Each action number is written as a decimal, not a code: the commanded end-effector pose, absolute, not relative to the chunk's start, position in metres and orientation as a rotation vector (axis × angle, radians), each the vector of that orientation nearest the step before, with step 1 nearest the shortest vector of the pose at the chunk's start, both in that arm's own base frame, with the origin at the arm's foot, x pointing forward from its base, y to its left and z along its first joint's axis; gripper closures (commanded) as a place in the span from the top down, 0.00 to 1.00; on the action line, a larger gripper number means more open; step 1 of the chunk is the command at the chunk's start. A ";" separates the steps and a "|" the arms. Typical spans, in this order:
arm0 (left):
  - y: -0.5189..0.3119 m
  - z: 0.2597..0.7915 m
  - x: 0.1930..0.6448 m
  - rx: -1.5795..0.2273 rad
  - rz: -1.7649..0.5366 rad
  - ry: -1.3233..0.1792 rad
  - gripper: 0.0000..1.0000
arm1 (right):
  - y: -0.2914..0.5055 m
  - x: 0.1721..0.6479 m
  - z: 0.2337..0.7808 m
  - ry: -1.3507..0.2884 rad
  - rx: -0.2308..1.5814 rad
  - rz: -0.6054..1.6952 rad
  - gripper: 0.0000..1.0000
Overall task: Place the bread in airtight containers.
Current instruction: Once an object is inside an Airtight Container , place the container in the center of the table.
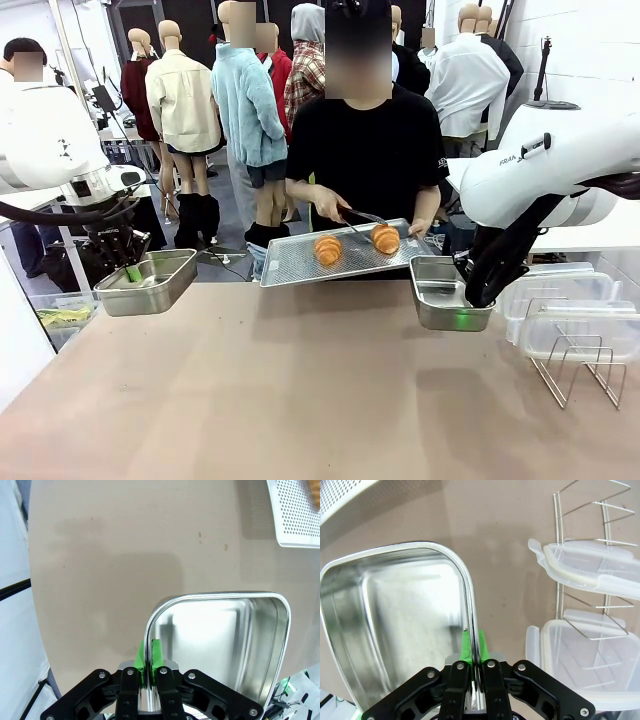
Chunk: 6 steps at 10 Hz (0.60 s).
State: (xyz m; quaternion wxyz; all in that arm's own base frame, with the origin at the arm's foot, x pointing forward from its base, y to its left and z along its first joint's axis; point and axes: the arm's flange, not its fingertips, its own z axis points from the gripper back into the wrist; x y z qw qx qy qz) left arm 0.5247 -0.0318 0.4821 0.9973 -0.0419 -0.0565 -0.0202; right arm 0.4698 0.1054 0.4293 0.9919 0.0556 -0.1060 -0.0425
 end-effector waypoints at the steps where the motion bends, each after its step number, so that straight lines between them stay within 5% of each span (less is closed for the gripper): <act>1: -0.030 0.485 0.525 -0.080 -0.040 -0.123 0.00 | 0.106 0.470 0.433 -0.222 0.106 -0.085 0.00; 6: -0.030 0.485 0.525 -0.080 -0.040 -0.123 0.00 | 0.106 0.470 0.433 -0.222 0.106 -0.085 0.00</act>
